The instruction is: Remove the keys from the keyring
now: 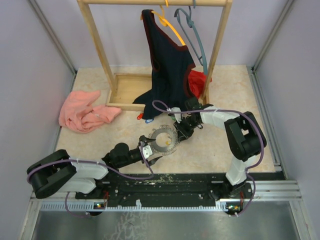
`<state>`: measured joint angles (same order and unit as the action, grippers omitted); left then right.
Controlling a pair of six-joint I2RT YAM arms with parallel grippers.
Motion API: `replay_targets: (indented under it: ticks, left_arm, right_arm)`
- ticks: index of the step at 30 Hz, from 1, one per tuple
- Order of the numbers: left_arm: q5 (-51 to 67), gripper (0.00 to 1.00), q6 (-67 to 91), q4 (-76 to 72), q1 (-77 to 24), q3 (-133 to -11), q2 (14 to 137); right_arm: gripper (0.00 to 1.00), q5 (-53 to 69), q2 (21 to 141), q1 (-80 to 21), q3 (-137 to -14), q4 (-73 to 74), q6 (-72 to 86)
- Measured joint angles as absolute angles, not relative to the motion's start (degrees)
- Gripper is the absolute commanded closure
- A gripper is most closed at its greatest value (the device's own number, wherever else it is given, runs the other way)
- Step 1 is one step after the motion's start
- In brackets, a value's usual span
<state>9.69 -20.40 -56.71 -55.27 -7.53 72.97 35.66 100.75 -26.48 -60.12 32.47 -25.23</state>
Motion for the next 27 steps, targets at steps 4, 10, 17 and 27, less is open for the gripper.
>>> replay_targets:
  ticks: [4, 10, 17, 27]
  left_arm:
    - [9.7, 0.11, -20.1, -56.7, -55.3, -7.5, 73.0]
    - [9.6, 0.11, -19.4, -56.7, -55.3, -7.5, 73.0]
    - [9.6, 0.1, -19.3, -56.7, -55.3, -7.5, 73.0]
    - [9.5, 0.06, -19.1, -56.7, -56.3, -7.4, 69.9]
  right_arm:
    - [0.85, 35.6, 101.2, -27.2, -60.1, 32.9, -25.5]
    - [1.0, 35.6, 101.7, -28.0, -60.4, 34.0, -26.1]
    - [1.0, 36.3, 100.4, -28.0, -61.3, 34.8, -27.3]
    - [1.0, 49.4, 92.6, -28.0, -62.1, 35.4, -26.0]
